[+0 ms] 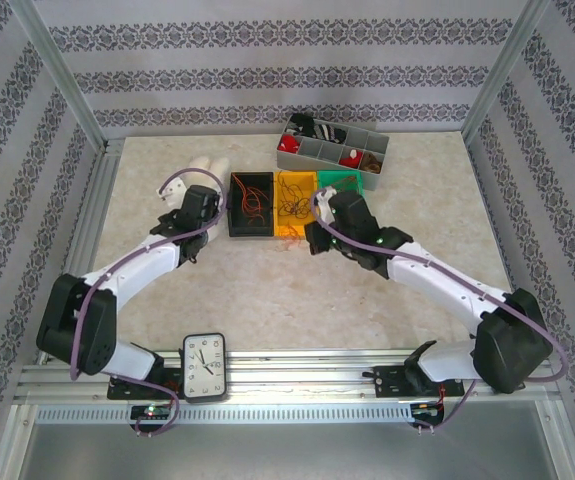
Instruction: Untangle the cables
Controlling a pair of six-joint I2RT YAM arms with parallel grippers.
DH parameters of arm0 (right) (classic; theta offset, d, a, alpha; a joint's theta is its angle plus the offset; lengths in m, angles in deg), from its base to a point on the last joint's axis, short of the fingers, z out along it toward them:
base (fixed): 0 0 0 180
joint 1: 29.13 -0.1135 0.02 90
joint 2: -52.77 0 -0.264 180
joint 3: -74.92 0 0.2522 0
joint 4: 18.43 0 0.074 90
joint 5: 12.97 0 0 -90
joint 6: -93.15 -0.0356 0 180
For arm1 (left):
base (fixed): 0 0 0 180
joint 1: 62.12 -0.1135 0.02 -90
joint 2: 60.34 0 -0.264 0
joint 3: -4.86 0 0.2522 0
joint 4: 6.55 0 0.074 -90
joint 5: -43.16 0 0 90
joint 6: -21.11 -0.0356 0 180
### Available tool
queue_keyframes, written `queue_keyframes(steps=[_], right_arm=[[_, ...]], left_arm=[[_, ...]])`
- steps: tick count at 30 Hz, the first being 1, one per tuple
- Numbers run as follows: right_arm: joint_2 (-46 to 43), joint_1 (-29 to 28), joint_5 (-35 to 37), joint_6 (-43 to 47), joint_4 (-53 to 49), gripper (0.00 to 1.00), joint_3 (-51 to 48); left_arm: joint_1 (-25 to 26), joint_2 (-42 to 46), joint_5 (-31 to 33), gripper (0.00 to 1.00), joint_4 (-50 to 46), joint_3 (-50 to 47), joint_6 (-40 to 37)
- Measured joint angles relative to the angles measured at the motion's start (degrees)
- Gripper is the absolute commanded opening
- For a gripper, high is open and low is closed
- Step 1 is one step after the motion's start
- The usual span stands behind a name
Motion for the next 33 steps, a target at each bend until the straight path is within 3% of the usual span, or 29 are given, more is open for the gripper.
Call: queue_keyframes(steps=[15,24,33], right_arm=[[20.76,0.02,-0.46,1.79,0.76,0.0,25.2],[23.28,0.09,-0.48,3.48,1.09,0.0,36.7],[23.28,0.81,-0.5,3.45,1.44,0.0,38.45]], left_arm=[[-2.08,8.96,4.94,0.84,-1.14,-2.69,3.1],[-3.19,10.14,5.07,0.84,-2.14,-4.7,3.48],[-3.3,10.16,5.01,0.84,-2.16,-4.7,3.61]])
